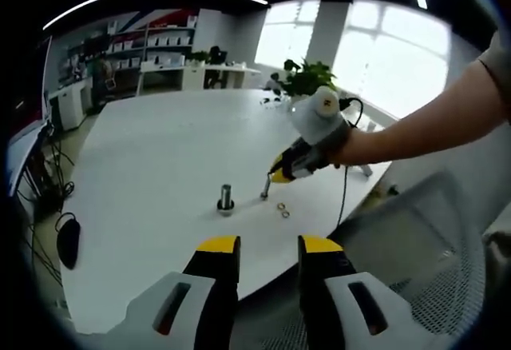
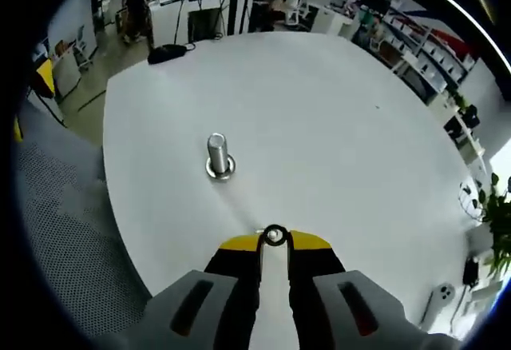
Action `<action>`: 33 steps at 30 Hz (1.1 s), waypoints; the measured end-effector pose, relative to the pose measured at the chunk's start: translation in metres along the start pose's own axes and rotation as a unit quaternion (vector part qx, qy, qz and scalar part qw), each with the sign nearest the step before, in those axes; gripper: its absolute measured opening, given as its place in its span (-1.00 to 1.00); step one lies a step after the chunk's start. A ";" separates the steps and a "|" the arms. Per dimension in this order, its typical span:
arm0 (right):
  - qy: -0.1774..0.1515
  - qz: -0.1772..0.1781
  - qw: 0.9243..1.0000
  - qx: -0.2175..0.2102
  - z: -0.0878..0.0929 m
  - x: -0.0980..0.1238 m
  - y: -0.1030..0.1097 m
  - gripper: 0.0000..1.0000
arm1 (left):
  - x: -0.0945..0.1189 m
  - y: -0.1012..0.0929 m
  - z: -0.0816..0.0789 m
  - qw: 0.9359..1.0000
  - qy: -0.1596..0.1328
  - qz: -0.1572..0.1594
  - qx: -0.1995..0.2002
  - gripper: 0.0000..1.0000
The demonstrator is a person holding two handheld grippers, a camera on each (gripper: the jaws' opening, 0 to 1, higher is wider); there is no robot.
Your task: Place the washer onto the threaded stud by aligning its center hole with the stud, sliding it down to the base, and recovering from edge contact or off-axis alignment until the washer reaches the visible bottom stop.
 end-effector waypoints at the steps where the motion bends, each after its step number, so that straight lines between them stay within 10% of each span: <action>1: 0.001 -0.001 1.000 0.000 0.000 -0.001 0.000 -0.73 | 0.000 0.000 0.000 1.000 0.000 0.000 0.001 -0.47; 33: 0.077 -0.041 0.996 0.007 0.022 -0.045 0.003 -0.72 | -0.002 0.003 0.006 1.000 0.017 -0.007 0.003 -0.47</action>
Point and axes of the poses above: the point that each gripper's makers call its tool centre point, and the gripper's own axes: x roughly backward along the fingers, y roughly to its left, z roughly out of its underside, the point moved 1 cm from there along x, roughly backward along the fingers, and after that the axes turned 3 degrees about -x, right-handed, at the moved point
